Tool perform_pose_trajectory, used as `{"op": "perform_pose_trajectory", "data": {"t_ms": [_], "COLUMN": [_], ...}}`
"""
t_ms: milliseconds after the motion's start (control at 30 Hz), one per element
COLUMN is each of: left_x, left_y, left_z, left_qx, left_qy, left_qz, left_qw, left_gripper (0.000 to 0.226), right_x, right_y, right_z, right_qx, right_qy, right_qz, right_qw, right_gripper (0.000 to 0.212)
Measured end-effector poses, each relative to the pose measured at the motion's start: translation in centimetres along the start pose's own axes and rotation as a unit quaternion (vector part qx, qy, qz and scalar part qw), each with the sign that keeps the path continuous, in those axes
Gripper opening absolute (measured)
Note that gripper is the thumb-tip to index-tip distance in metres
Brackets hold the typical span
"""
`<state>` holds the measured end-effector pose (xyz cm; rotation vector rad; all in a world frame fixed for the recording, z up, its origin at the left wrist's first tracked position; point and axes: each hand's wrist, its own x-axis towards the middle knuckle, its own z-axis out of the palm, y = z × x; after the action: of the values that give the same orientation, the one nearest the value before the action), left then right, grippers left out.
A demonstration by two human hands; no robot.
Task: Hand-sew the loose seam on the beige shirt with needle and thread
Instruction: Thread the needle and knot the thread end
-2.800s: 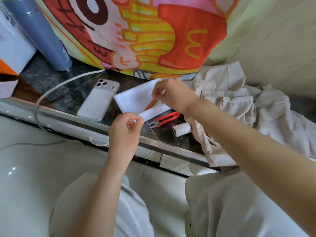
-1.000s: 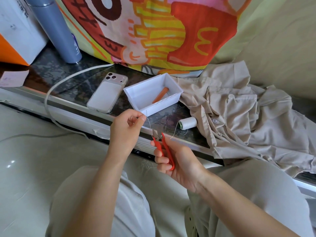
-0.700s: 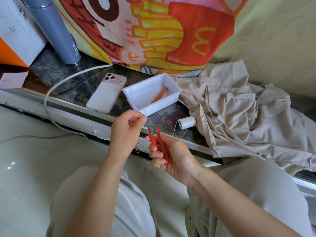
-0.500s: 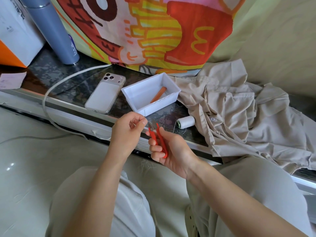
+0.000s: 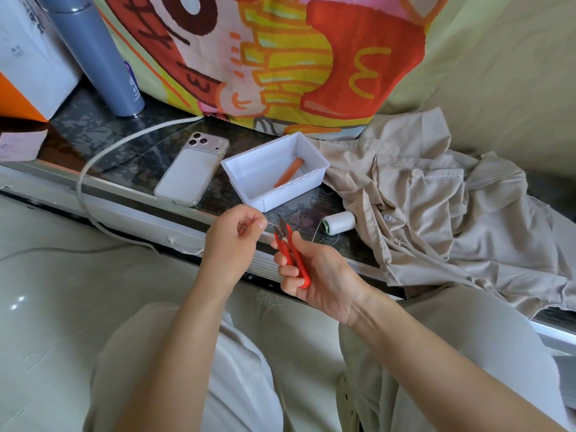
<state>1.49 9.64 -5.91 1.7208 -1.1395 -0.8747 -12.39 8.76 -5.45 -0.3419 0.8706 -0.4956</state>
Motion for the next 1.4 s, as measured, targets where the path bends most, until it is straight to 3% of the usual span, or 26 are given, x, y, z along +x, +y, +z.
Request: {"op": "perform_pose_trajectory", "data": {"t_ms": [267, 467, 533, 600, 700, 833, 967, 1100, 1200, 1267, 1400], "left_x": [0.2, 0.6, 0.8, 1.1, 1.6, 1.4, 1.2, 1.3, 1.3, 1.3, 1.2], "left_y": [0.0, -0.3, -0.2, -0.1, -0.4, -0.8, -0.9, -0.9, -0.7, -0.6, -0.9], "left_z": [-0.1, 0.2, 0.6, 1.2, 2.1, 2.8, 3.5, 4.1, 4.2, 4.3, 4.6], "left_qx": [0.006, 0.024, 0.063, 0.112, 0.170, 0.200, 0.209, 0.181, 0.164, 0.152, 0.152], "left_qy": [0.063, 0.088, 0.090, 0.091, 0.067, -0.005, -0.048, -0.062, -0.056, -0.046, -0.046], "left_qz": [0.008, 0.011, 0.027, 0.054, 0.076, 0.051, 0.043, -0.011, -0.034, -0.029, -0.013], "left_qw": [0.998, 0.996, 0.994, 0.988, 0.980, 0.979, 0.976, 0.981, 0.984, 0.987, 0.987], "left_gripper": [0.022, 0.007, 0.011, 0.016, 0.016, 0.040, 0.034, 0.021, 0.011, 0.011, 0.026], "right_x": [-1.2, -2.0, -1.8, -1.0, 0.3, 1.4, 3.8, 5.6, 5.7, 5.1, 3.8], "right_y": [-0.8, -2.6, -3.3, -4.0, -5.0, -6.6, -8.2, -9.0, -8.5, -7.9, -7.1], "right_z": [-0.9, -1.1, -1.1, -1.4, -2.2, -3.0, -3.6, -4.6, -5.0, -5.2, -6.4], "right_qx": [-0.056, -0.100, -0.179, -0.330, -0.528, -0.720, -0.829, -0.870, -0.847, -0.812, -0.848], "right_qy": [-0.020, 0.010, 0.053, 0.125, 0.192, 0.225, 0.200, 0.178, 0.147, 0.079, -0.048], "right_qz": [0.036, -0.017, -0.052, -0.092, -0.167, -0.221, -0.239, -0.225, -0.351, -0.434, -0.405], "right_qw": [0.998, 0.995, 0.981, 0.931, 0.810, 0.618, 0.464, 0.401, 0.371, 0.382, 0.339], "right_gripper": [0.038, 0.040, 0.040, 0.036, 0.029, 0.027, 0.033, 0.034, 0.031, 0.022, 0.021]}}
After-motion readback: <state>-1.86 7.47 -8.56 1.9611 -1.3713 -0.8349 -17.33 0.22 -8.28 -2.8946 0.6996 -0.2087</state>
